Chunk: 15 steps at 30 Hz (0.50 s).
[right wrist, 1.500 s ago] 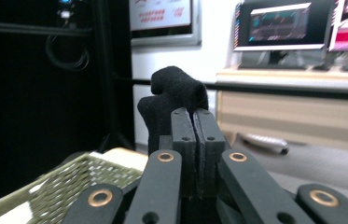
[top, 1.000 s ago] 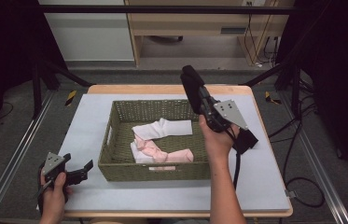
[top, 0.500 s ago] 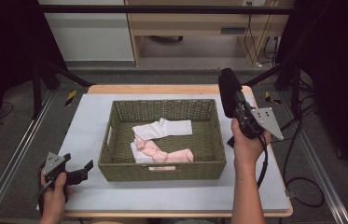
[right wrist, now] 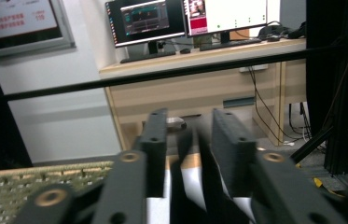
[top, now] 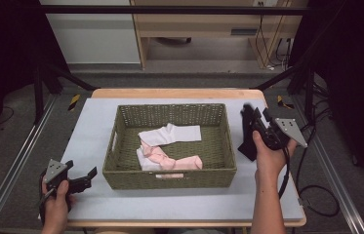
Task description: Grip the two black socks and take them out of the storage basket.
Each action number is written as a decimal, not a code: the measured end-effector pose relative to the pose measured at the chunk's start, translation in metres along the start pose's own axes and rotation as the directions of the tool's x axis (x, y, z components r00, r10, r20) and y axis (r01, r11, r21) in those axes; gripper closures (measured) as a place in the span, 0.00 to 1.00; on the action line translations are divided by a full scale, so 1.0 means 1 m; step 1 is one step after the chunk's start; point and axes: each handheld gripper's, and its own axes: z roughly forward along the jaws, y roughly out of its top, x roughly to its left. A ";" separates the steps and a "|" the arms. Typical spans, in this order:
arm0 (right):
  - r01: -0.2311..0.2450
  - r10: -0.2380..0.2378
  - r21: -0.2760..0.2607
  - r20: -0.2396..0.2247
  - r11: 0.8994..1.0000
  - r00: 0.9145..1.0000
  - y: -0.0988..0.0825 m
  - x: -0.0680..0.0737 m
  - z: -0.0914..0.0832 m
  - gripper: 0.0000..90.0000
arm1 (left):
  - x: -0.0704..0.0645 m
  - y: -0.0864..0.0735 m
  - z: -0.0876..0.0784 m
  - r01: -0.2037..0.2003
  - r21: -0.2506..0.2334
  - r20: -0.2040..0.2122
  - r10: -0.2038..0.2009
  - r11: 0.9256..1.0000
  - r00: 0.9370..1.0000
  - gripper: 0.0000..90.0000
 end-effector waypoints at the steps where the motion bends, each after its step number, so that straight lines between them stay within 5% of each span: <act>1: -0.001 0.001 0.004 -0.002 1.000 1.000 0.000 0.000 -0.002 0.60 | 0.000 0.000 0.000 -0.005 -0.002 0.000 0.005 1.000 1.000 0.03; 15: -0.001 0.003 0.041 -0.067 0.999 0.998 -0.011 -0.022 -0.045 0.27 | -0.002 0.000 -0.001 -0.022 -0.008 -0.007 0.022 1.000 1.000 0.03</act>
